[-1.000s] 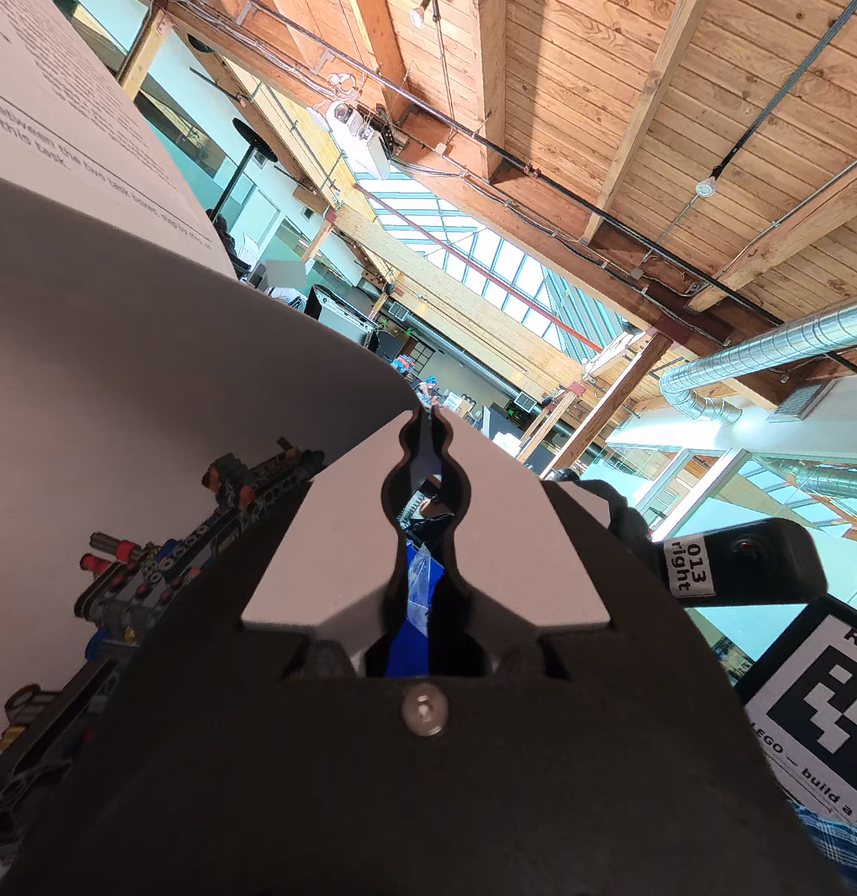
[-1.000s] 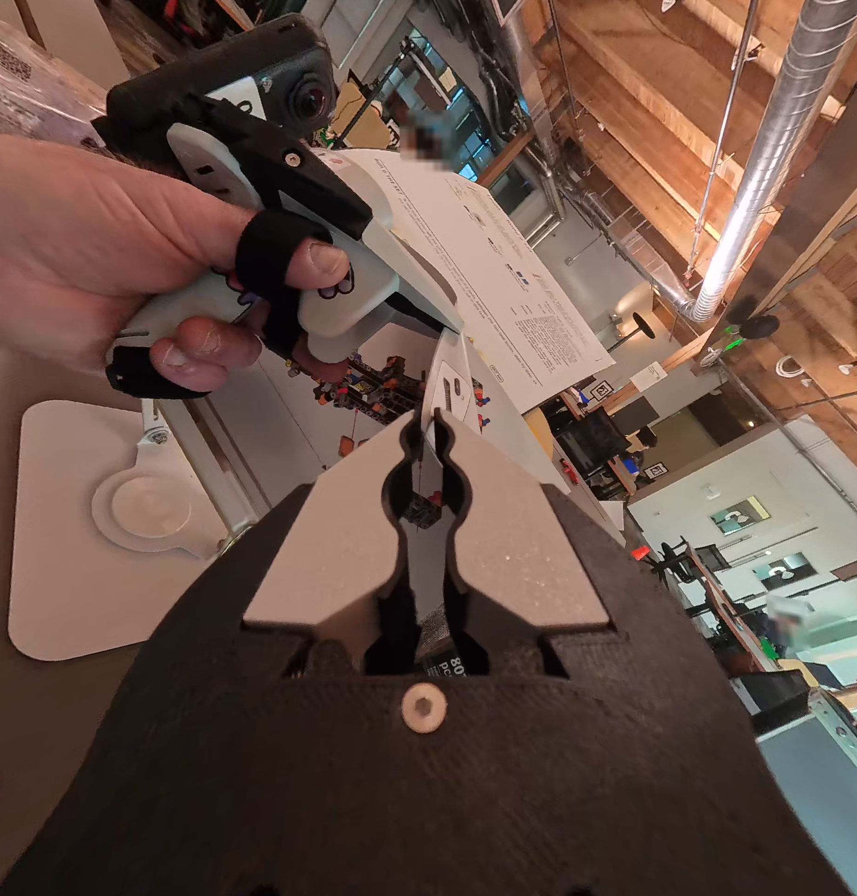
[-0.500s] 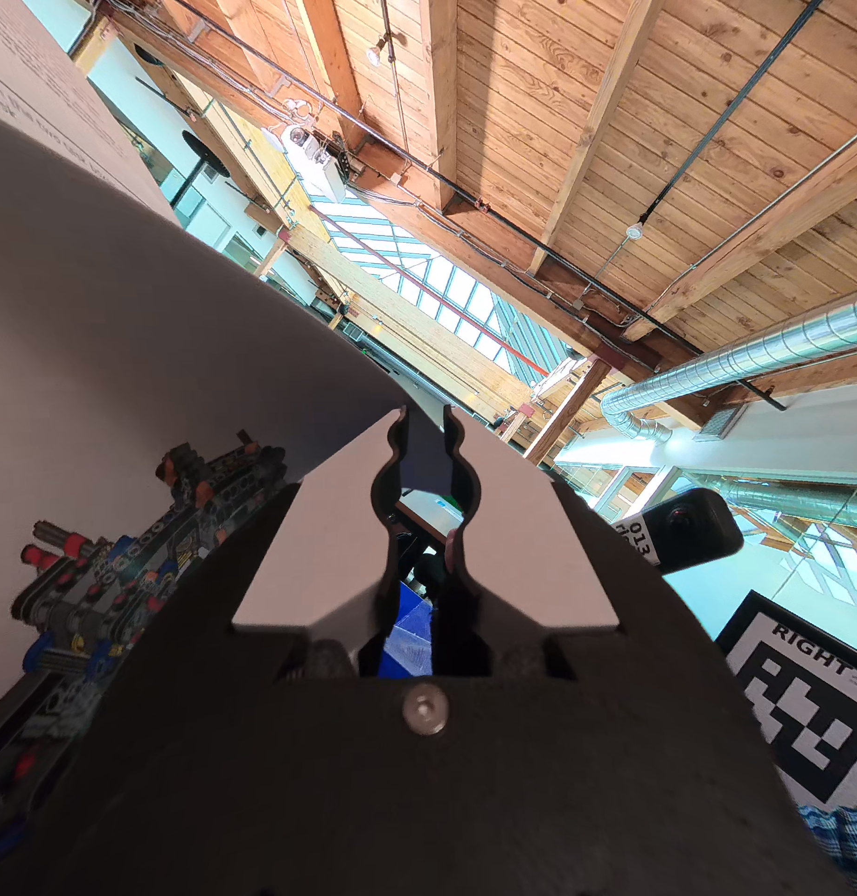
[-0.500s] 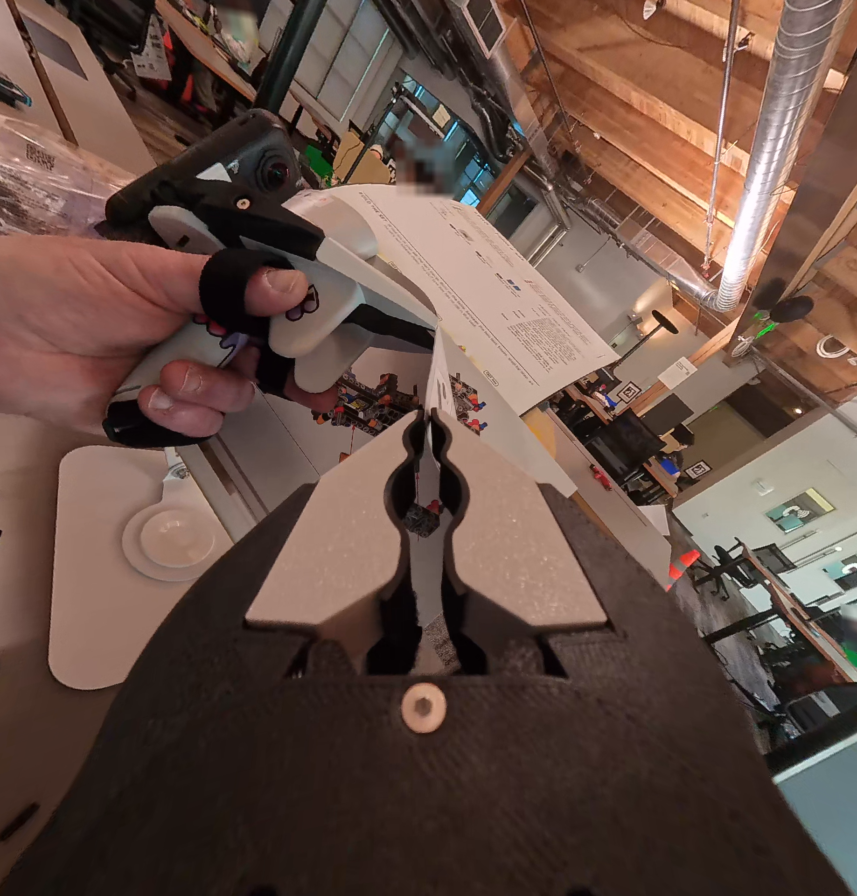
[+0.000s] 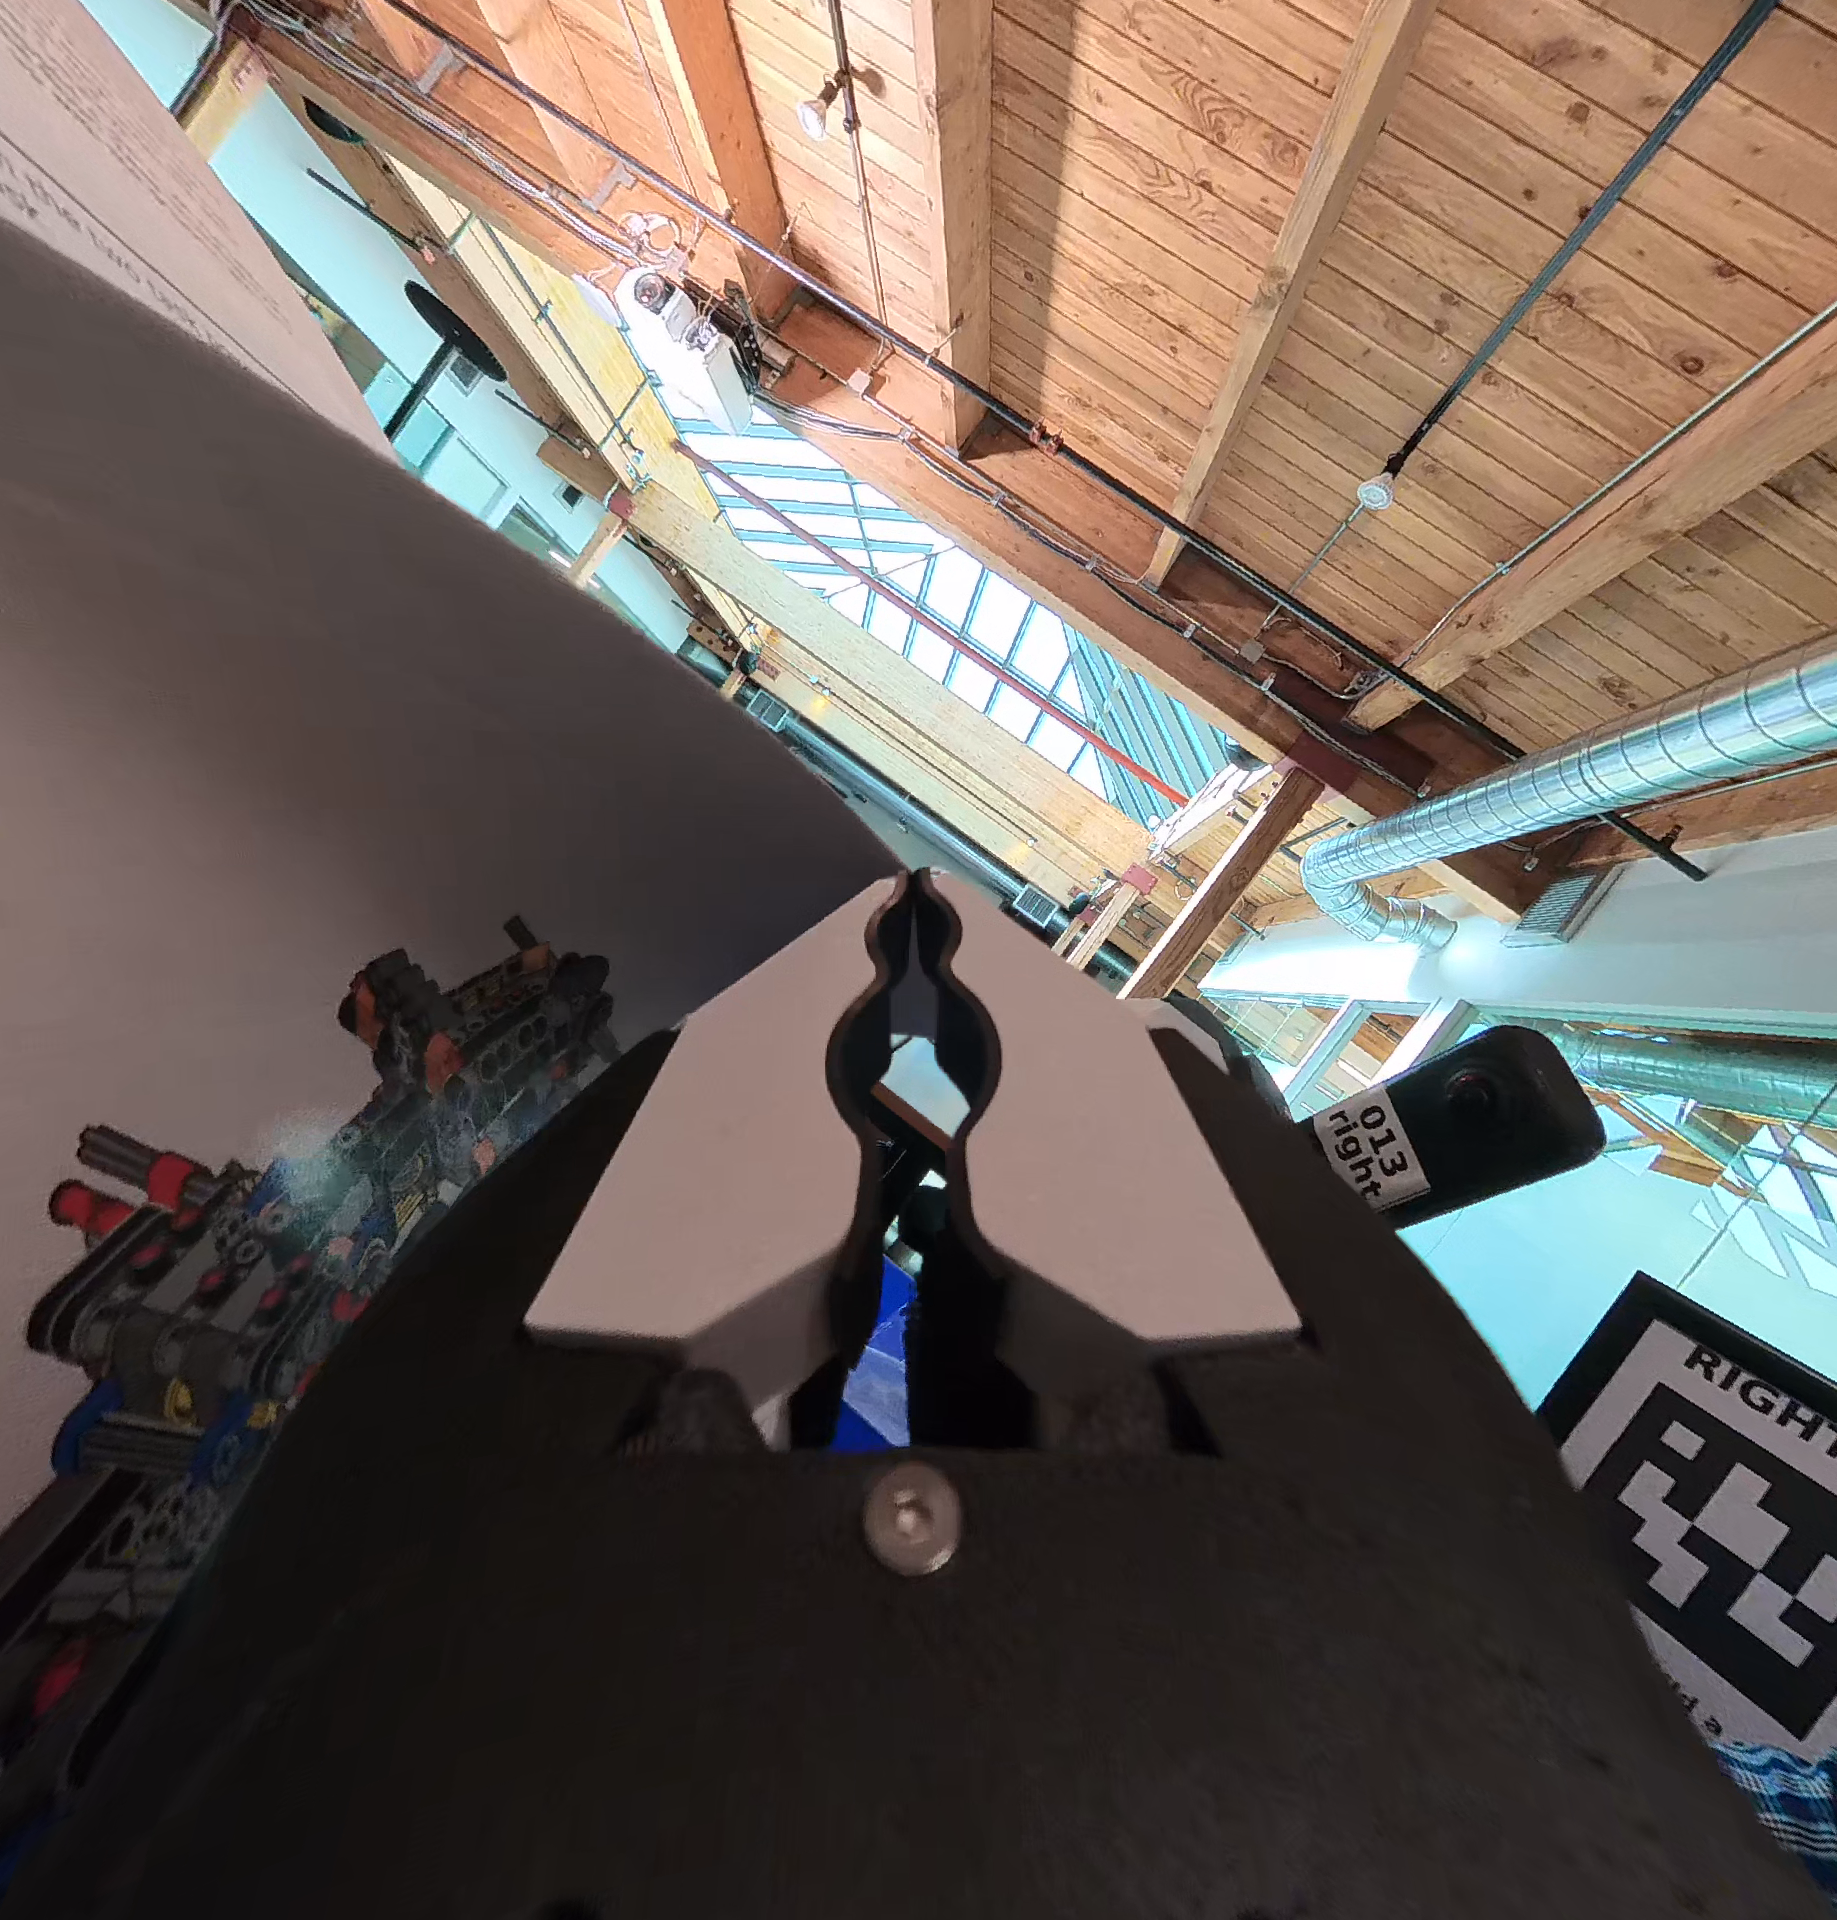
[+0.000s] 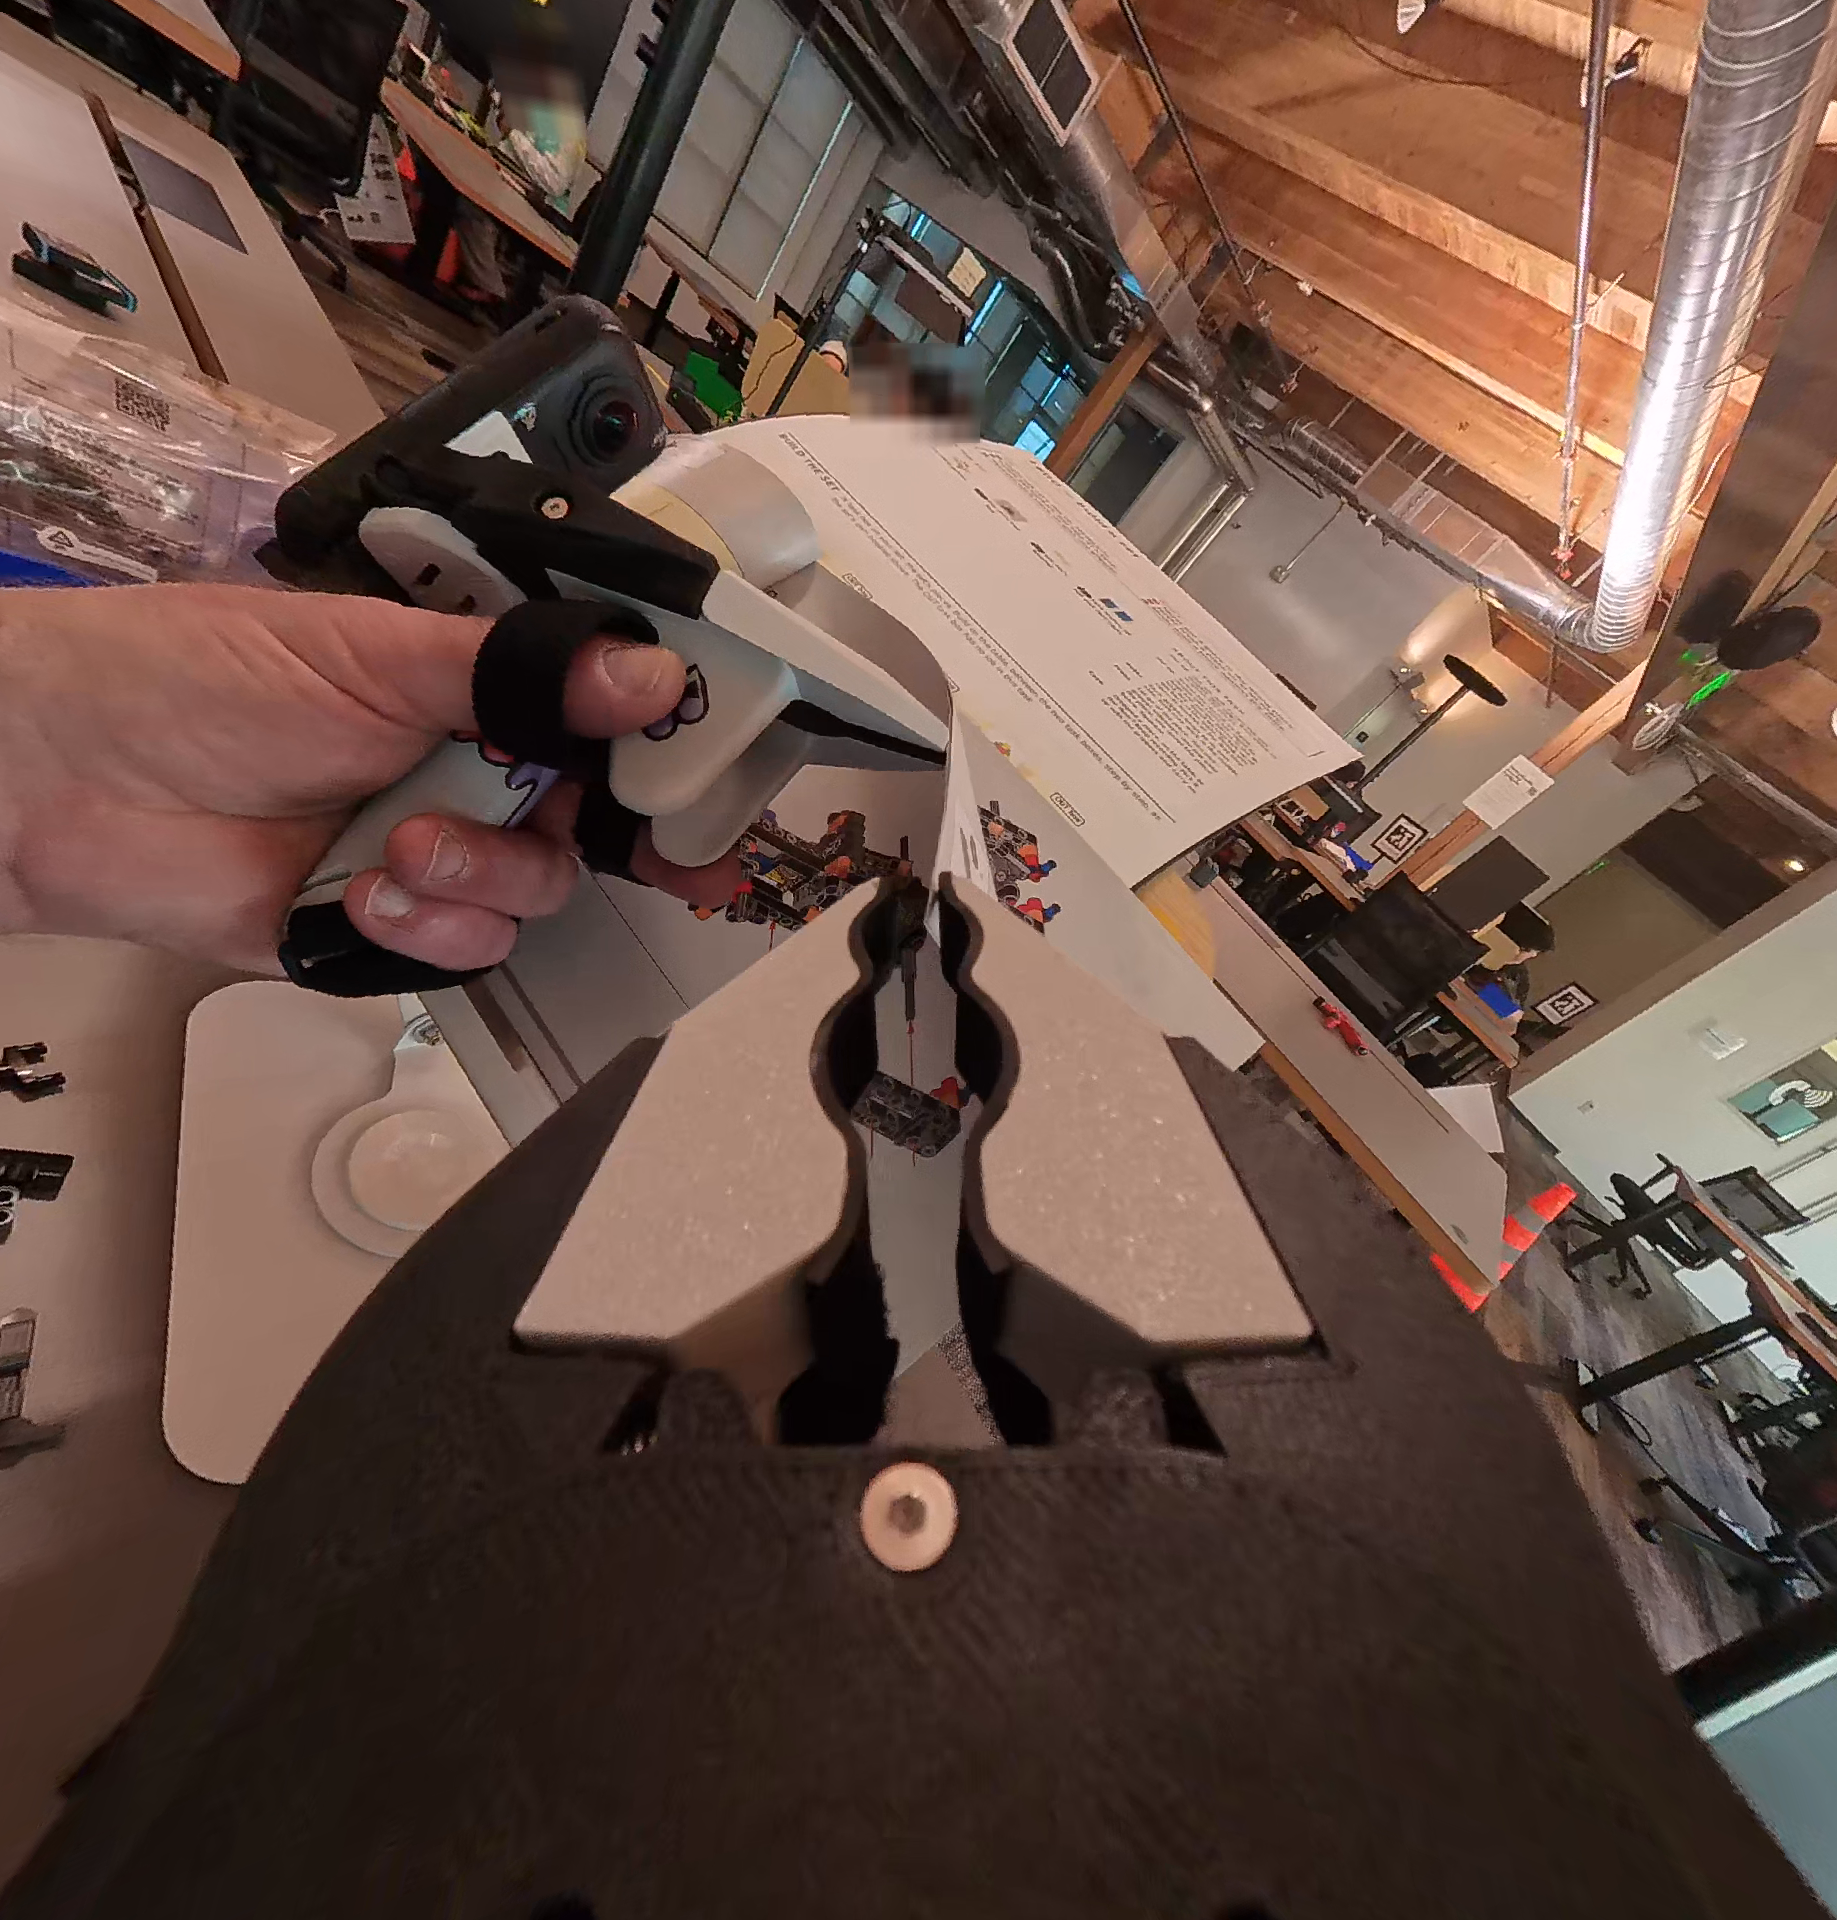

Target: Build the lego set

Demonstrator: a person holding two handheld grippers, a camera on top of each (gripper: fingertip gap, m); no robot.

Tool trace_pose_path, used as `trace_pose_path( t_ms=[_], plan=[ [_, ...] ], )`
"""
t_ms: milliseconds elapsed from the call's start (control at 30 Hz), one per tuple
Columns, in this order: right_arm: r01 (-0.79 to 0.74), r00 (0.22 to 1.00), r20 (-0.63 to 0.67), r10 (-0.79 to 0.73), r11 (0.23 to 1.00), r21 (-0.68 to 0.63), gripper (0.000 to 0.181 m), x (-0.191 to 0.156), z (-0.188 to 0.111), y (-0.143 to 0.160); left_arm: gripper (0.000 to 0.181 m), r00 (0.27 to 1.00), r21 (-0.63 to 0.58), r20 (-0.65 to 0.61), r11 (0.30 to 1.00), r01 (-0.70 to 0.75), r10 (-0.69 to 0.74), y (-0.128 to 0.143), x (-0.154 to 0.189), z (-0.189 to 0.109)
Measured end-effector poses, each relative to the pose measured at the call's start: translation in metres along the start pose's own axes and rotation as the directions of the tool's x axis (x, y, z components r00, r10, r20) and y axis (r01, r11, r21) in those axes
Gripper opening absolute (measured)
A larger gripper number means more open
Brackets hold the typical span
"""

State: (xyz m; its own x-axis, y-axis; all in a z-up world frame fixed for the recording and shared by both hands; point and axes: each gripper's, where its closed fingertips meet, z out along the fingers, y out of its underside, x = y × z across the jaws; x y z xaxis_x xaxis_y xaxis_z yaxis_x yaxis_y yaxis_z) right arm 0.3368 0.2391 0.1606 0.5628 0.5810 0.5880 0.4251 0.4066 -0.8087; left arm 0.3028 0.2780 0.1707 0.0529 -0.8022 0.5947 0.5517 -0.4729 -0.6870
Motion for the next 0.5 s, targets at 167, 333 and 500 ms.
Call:
trace_pose_path(
  t_ms=[167, 333, 500],
  plan=[
    [0.055, 0.996, -0.067, -0.056, 0.998, -0.014, 0.036, 0.008, -0.004, -0.001, 0.000, 0.999, -0.017, 0.036, 0.999, -0.031, 0.031, 0.001, -0.005, 0.002],
    [0.142, 0.985, -0.087, -0.150, 0.986, -0.090, 0.012, 0.012, -0.004, 0.011, 0.000, 0.996, -0.033, 0.067, 0.998, -0.055, 0.057, 0.004, -0.009, 0.004],
    [0.101, 0.991, -0.075, -0.109, 0.990, -0.099, 0.033, 0.016, 0.004, 0.018, 0.000, 0.995, -0.056, 0.071, 0.996, -0.063, 0.067, 0.009, -0.008, 0.005]
  ],
)
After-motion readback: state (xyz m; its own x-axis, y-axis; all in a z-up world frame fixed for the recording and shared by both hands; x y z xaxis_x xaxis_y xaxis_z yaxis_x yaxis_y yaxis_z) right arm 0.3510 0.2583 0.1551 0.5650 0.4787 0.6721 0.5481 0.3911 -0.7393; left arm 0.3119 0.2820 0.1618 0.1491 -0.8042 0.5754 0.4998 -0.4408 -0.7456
